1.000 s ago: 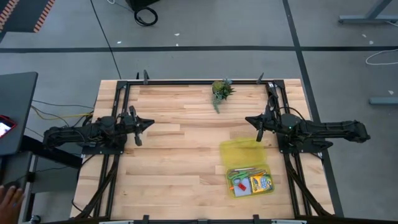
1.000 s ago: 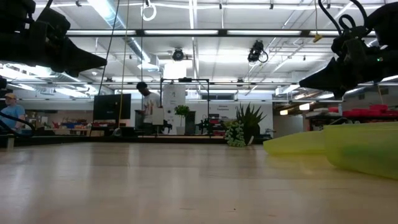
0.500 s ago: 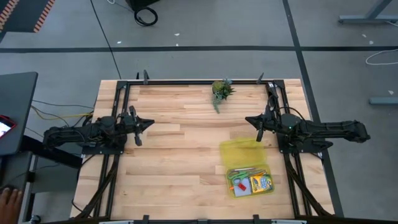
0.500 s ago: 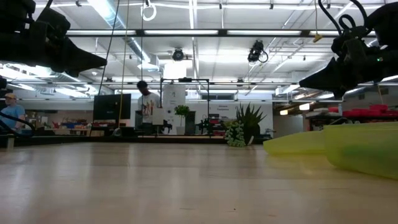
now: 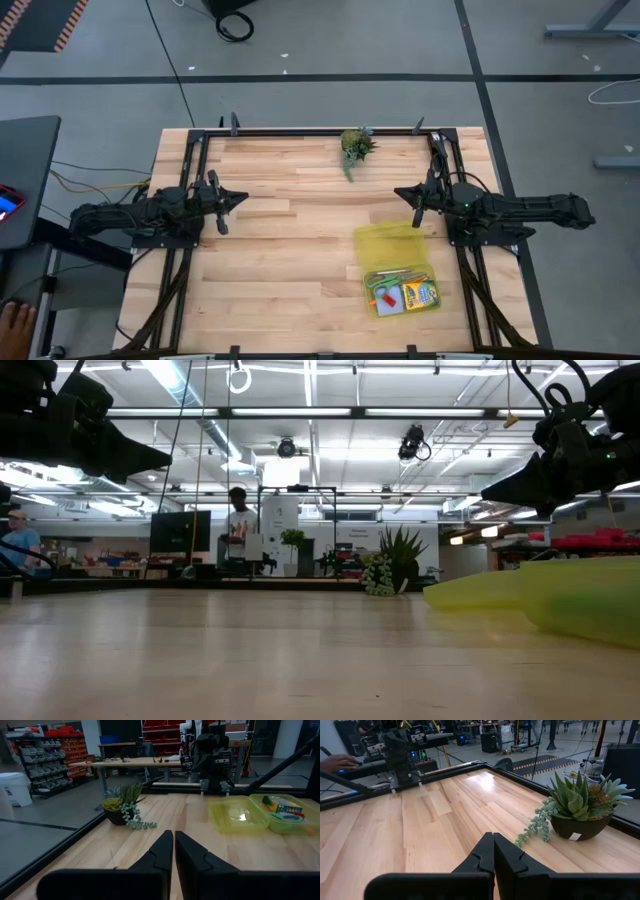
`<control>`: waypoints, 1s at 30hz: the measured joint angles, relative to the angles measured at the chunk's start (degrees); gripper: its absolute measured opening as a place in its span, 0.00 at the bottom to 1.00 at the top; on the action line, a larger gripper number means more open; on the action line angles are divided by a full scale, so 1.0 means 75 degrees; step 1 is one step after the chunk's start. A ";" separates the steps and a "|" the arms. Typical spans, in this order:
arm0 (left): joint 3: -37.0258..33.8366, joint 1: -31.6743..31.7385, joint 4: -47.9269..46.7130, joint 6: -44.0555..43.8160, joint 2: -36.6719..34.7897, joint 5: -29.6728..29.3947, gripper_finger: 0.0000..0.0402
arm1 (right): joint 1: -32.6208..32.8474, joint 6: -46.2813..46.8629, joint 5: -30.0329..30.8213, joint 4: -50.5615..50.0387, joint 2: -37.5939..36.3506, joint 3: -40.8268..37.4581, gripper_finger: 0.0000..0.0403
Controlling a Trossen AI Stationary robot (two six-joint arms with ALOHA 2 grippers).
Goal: Pack school essentials
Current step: Return to Home Position
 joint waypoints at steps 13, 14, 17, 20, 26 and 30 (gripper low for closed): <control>0.0002 0.0000 0.0000 0.0001 -0.0001 0.0000 0.08 | 0.0000 0.0000 0.0000 -0.0001 0.0000 0.0000 0.02; 0.0001 0.0000 0.0002 0.0000 -0.0001 0.0000 0.08 | 0.0000 0.0000 0.0000 0.0000 0.0000 0.0000 0.02; 0.0002 0.0000 -0.0001 0.0000 -0.0001 0.0000 0.07 | 0.0000 0.0000 0.0000 0.0000 -0.0001 0.0000 0.02; 0.0000 0.0000 -0.0001 0.0000 -0.0001 0.0000 0.06 | 0.0001 0.0000 0.0000 0.0000 -0.0001 0.0000 0.02; 0.0000 0.0003 0.0001 0.0000 -0.0001 0.0000 0.08 | 0.0000 0.0000 0.0000 0.0000 0.0000 0.0000 0.02; 0.0001 0.0000 0.0001 0.0002 -0.0001 0.0000 0.09 | 0.0000 0.0000 0.0000 0.0000 0.0000 0.0000 0.02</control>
